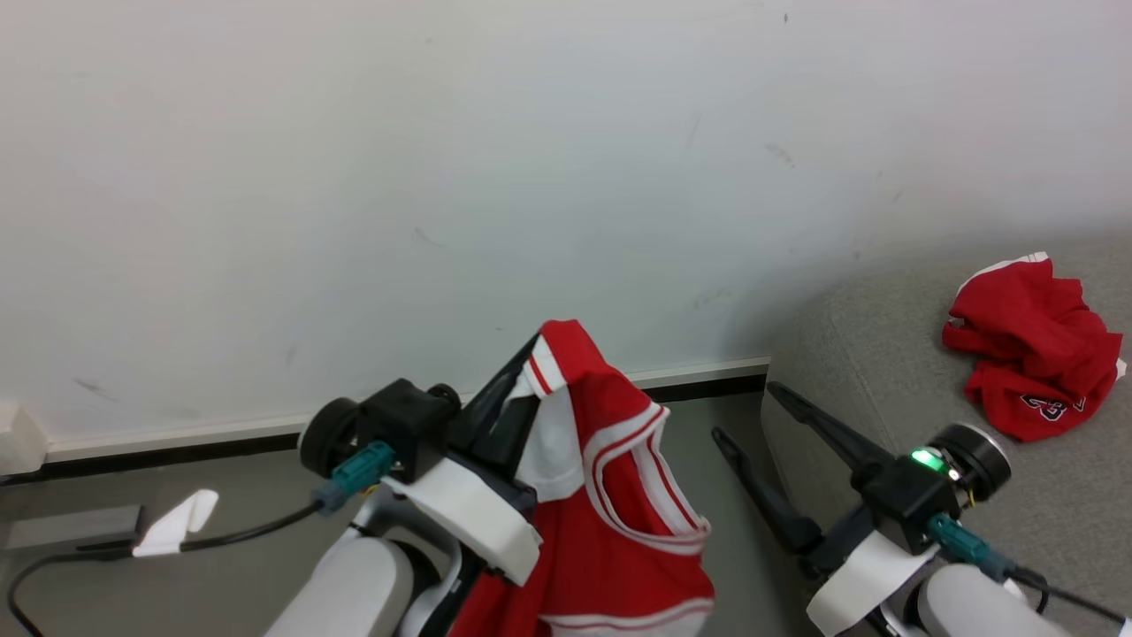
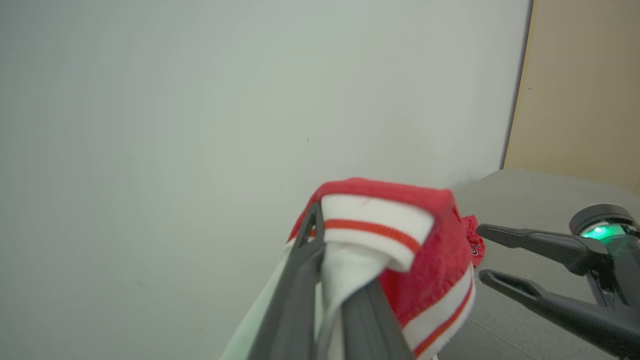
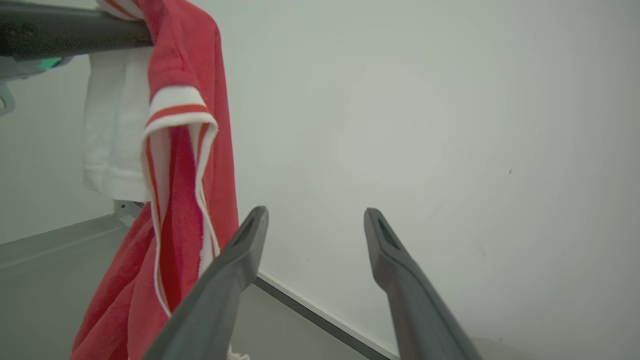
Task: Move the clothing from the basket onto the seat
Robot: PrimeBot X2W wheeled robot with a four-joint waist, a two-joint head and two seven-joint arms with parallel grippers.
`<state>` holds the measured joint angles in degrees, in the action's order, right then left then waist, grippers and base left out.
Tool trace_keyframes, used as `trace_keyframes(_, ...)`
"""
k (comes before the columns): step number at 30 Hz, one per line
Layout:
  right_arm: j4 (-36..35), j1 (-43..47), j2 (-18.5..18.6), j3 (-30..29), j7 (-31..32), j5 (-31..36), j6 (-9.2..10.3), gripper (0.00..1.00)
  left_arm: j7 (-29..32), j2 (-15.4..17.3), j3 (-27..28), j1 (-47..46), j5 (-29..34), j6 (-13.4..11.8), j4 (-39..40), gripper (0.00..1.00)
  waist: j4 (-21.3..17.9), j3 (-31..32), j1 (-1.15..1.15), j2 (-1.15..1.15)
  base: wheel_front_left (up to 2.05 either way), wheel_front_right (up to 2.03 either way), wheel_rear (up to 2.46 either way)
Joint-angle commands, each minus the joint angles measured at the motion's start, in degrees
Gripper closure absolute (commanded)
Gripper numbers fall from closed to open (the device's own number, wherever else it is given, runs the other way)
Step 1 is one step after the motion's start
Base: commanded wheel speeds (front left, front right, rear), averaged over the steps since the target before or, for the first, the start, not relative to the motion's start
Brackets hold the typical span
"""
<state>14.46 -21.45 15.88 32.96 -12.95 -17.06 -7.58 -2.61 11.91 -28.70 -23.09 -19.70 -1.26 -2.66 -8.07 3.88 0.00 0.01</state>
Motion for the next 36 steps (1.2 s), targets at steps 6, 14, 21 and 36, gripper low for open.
trace_keyframes(6,-2.11,-11.08,7.05,14.59,3.51,-10.33,0.17,0.00,0.05,0.64,-3.45,0.30,-2.04,4.81,3.34,1.00,0.27,-0.41,0.00,-0.01,0.00,0.00,0.00)
trace_keyframes(14,-5.17,-20.20,12.15,31.48,7.17,-22.60,0.17,0.00,-1.52,1.73,-9.31,-0.98,-5.11,8.14,4.54,1.00,1.20,-0.72,0.00,-0.01,0.00,0.00,0.00)
trace_keyframes(21,-6.85,-24.65,13.82,38.80,7.27,-31.61,0.17,0.00,-4.07,3.88,-16.81,-3.62,-9.66,8.73,4.01,1.00,1.46,-0.69,0.00,-0.01,0.00,0.00,0.00)
trace_keyframes(36,-8.40,-23.35,14.66,40.33,8.49,-31.26,0.17,0.00,-8.64,8.08,-26.50,-8.83,-17.99,8.71,1.73,1.00,2.14,0.53,0.00,-0.01,0.00,0.00,0.00)
